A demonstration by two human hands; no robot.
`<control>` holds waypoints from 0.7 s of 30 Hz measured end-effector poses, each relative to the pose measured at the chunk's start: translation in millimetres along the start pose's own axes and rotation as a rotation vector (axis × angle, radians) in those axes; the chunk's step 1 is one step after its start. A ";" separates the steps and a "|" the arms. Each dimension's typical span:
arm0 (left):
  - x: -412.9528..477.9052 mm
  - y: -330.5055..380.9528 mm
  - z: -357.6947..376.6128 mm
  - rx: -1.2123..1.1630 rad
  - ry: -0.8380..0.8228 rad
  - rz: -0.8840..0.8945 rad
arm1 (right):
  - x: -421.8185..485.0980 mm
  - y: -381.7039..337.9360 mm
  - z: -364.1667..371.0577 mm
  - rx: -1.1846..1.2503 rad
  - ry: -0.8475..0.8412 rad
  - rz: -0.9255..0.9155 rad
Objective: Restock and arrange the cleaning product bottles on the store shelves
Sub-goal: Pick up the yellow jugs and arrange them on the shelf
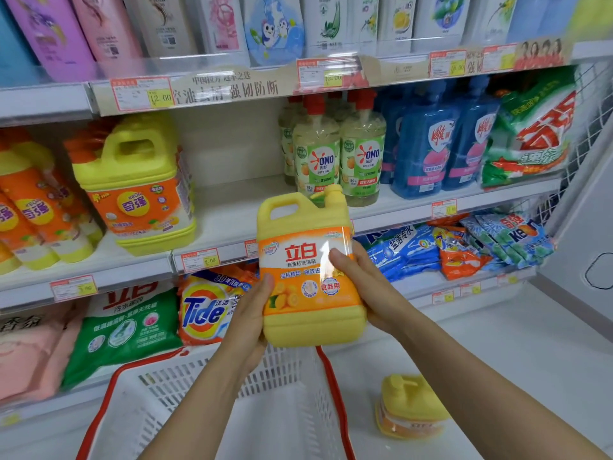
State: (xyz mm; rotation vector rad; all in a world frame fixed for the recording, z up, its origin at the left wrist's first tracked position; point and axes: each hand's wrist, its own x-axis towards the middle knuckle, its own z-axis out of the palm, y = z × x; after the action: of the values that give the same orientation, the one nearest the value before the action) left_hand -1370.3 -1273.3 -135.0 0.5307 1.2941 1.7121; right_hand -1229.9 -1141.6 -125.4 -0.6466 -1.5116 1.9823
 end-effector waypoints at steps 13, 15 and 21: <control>-8.2 -7.9 35.0 0.432 -0.020 0.196 | -12.0 -1.1 16.2 -0.202 0.189 -0.210; -7.0 -7.0 36.7 0.346 0.002 0.221 | -14.2 -6.6 14.7 -0.176 0.104 -0.206; -9.4 -1.5 23.4 0.238 -0.060 0.148 | -1.2 -3.5 -2.7 -0.310 0.071 -0.239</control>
State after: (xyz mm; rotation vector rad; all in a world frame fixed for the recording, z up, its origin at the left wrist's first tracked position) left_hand -1347.0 -1268.8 -126.3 0.8278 1.4546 1.6570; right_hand -1226.7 -1139.8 -122.6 -0.6197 -1.7797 1.5485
